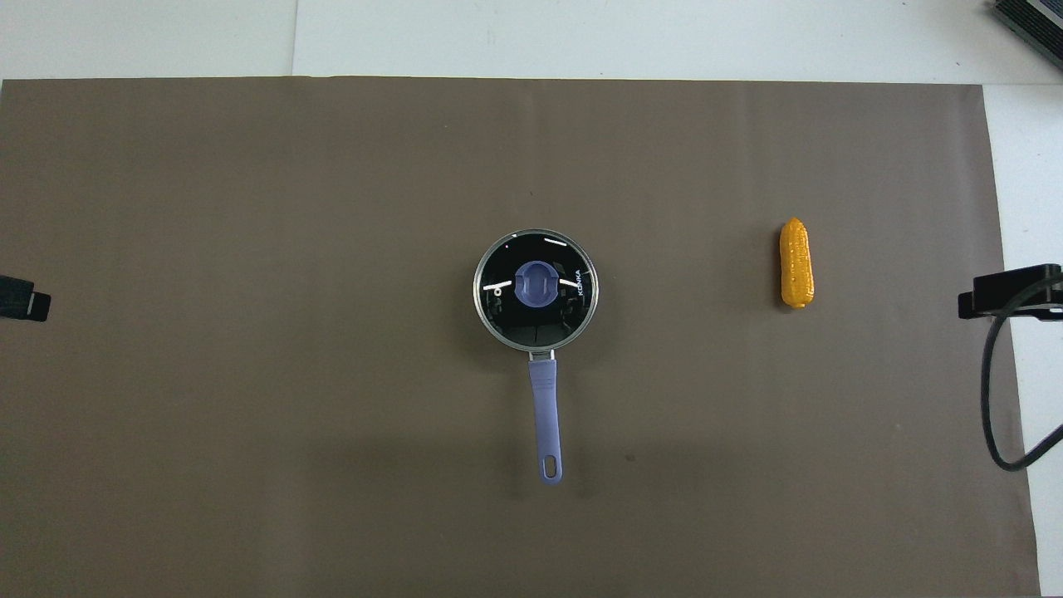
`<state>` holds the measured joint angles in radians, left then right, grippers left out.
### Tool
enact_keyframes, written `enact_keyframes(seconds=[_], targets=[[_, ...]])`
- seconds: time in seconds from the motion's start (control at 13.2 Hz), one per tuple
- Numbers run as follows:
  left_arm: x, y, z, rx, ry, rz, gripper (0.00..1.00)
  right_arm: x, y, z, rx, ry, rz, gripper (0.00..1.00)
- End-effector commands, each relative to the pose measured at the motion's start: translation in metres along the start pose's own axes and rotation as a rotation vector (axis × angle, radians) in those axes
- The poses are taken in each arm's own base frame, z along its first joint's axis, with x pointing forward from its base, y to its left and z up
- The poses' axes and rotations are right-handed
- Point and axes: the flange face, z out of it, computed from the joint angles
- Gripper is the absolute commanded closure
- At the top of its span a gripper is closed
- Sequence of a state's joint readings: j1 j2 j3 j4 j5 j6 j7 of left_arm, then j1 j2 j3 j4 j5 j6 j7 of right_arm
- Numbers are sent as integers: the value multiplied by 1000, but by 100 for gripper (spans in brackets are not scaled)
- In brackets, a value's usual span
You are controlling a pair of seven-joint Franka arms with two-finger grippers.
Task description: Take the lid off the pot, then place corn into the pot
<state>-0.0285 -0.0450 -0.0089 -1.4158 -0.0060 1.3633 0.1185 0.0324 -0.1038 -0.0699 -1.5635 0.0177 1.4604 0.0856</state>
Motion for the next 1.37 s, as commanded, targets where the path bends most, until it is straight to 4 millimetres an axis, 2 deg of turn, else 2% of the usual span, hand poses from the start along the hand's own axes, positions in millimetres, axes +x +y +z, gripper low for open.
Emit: enact_keyframes(seconds=[0.0, 0.08, 0.23, 0.53, 0.68, 0.84, 0.99, 1.14, 1.29], targets=[[-9, -3, 0, 10, -8, -11, 0, -4, 10, 3, -1, 15, 0, 0], [-9, -2, 0, 10, -8, -9, 0, 4, 9, 15, 1, 44, -6, 0], [-9, -1, 0, 9, -7, -8, 0, 25, 9, 55, -1, 92, -9, 0], [-8, 6, 0, 8, -6, 2, 0, 84, 5, 156, -13, 107, -9, 0], [-5, 11, 0, 7, 7, 16, 0, 103, 4, 194, -20, 103, -16, 0], [1, 23, 1, 9, 26, 41, 0, 116, 4, 226, -23, 117, -18, 0], [10, 41, 11, 9, 34, 75, 0, 126, 3, 266, -28, 119, -22, 0], [18, 67, 24, 9, 60, 87, 0, 120, 5, 309, -33, 77, -21, 0], [27, 97, 39, 3, 85, 49, 0, 115, 6, 344, -36, 83, -23, 0]])
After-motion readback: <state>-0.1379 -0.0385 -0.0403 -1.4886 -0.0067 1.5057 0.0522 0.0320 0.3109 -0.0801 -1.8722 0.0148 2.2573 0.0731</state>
